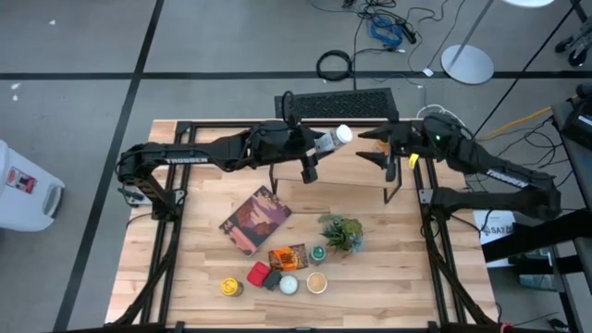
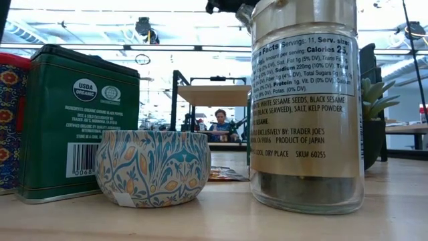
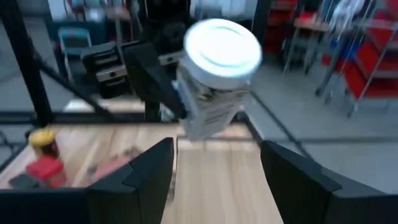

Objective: Shelf spices
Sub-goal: Put the white seasoning bottle on the shelf

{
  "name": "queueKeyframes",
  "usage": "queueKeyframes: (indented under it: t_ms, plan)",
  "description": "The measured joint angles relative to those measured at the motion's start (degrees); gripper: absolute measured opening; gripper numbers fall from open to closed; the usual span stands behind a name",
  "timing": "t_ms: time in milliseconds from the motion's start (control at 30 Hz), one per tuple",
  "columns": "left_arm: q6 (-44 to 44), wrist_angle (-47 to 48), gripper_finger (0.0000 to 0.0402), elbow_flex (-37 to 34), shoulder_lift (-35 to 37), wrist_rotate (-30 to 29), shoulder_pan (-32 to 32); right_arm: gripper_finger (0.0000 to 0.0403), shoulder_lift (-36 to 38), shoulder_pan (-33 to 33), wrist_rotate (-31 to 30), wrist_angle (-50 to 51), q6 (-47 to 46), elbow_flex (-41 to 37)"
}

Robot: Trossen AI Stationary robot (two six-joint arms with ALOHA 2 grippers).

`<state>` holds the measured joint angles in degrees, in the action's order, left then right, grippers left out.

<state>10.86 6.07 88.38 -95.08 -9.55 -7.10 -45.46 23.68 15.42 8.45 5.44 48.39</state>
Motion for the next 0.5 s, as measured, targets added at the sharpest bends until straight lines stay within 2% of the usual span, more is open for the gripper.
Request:
queueKeyframes:
  t_ms: [267, 367, 500]
  plan:
    - [-1.6, -5.0, 0.0198, 0.0, -0.1, 8.8, -0.1, 0.0231, 2.5, 0.0, 0.3, -19.2, -1.7, -10.7]
    - [-1.7, -5.4, 0.0198, 0.0, -0.6, 9.5, 0.0, 0.0231, 2.3, 0.0, 2.9, -26.2, -2.1, -12.1]
    - [-2.6, -7.0, 0.0198, -1.2, -1.3, 11.0, -0.2, 0.0231, 2.0, 0.0, 5.7, -29.2, -3.0, -12.3]
